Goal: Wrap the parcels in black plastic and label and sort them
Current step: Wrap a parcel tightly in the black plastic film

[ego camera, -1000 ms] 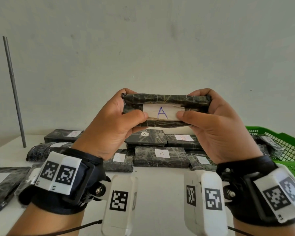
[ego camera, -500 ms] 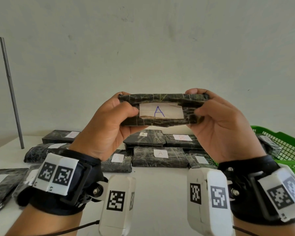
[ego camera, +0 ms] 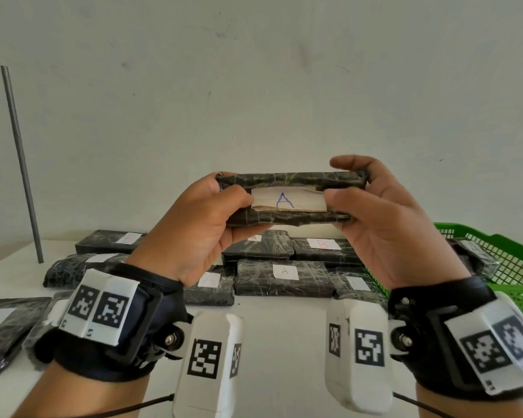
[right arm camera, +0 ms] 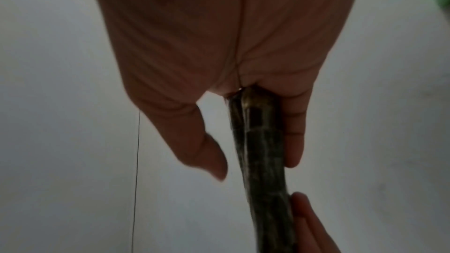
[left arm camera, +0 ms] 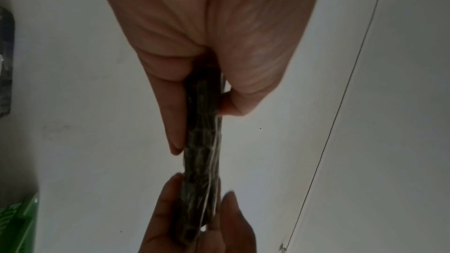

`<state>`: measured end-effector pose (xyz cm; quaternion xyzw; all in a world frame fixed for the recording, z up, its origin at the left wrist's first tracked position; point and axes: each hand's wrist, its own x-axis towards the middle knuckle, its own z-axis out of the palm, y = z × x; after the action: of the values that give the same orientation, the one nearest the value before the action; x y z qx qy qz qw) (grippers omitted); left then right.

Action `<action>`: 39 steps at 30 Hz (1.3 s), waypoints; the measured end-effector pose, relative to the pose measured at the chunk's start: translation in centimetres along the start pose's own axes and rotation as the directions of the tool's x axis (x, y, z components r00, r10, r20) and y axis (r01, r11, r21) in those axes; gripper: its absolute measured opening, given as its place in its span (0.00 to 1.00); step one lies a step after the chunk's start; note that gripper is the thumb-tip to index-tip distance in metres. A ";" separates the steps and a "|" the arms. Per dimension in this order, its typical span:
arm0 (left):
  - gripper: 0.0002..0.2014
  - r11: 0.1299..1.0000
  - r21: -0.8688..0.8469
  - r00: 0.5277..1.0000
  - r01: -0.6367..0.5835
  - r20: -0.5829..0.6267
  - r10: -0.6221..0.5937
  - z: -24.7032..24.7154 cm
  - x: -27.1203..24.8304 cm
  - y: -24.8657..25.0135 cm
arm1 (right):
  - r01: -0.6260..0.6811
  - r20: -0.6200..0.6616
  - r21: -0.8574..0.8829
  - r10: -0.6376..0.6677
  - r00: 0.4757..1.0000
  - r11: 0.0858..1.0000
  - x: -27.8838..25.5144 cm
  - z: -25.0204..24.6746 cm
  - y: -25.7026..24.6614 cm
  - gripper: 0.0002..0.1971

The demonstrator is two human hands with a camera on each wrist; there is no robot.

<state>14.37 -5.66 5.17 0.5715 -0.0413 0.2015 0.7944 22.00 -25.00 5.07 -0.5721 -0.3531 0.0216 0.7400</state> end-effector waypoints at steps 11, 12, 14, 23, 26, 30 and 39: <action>0.28 0.993 0.097 0.990 -0.060 0.132 0.047 -0.8 0.0 -0.2 | 0.050 -0.064 -0.358 -0.078 0.995 0.932 -0.2 0.1 -0.1 0.20; 0.29 0.991 0.107 0.989 -0.085 0.131 0.071 -0.8 0.0 -0.2 | 0.033 -0.065 -0.336 -0.058 0.996 0.941 -0.1 0.0 -0.1 0.22; 0.26 0.983 0.113 0.984 -0.146 0.119 0.133 -0.8 0.0 -0.3 | 0.019 -0.041 -0.336 -0.035 0.999 0.942 -0.2 0.0 -0.2 0.29; 0.18 0.974 0.149 0.980 -0.171 0.133 0.151 -1.0 0.2 -0.5 | 0.039 -0.026 -0.332 -0.051 0.998 0.943 -0.5 0.3 -0.4 0.21; 0.16 0.977 0.127 0.981 -0.168 0.115 0.154 -0.8 0.3 -0.7 | 0.078 -0.071 -0.333 -0.107 0.992 0.940 -0.5 0.5 -0.4 0.27; 0.18 0.974 0.087 0.976 -0.210 0.079 0.203 -0.5 0.5 -0.9 | 0.077 -0.107 -0.314 -0.115 0.988 0.946 -0.2 0.6 0.2 0.25; 0.13 0.974 0.063 0.976 -0.217 0.048 0.215 -1.2 0.7 -0.7 | 0.112 -0.103 -0.272 -0.145 0.984 0.956 -0.1 1.5 0.7 0.18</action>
<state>15.10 -4.56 4.33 0.5944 -0.1124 0.2763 0.7468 21.36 -23.59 4.57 -0.6419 -0.3435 -0.1089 0.6768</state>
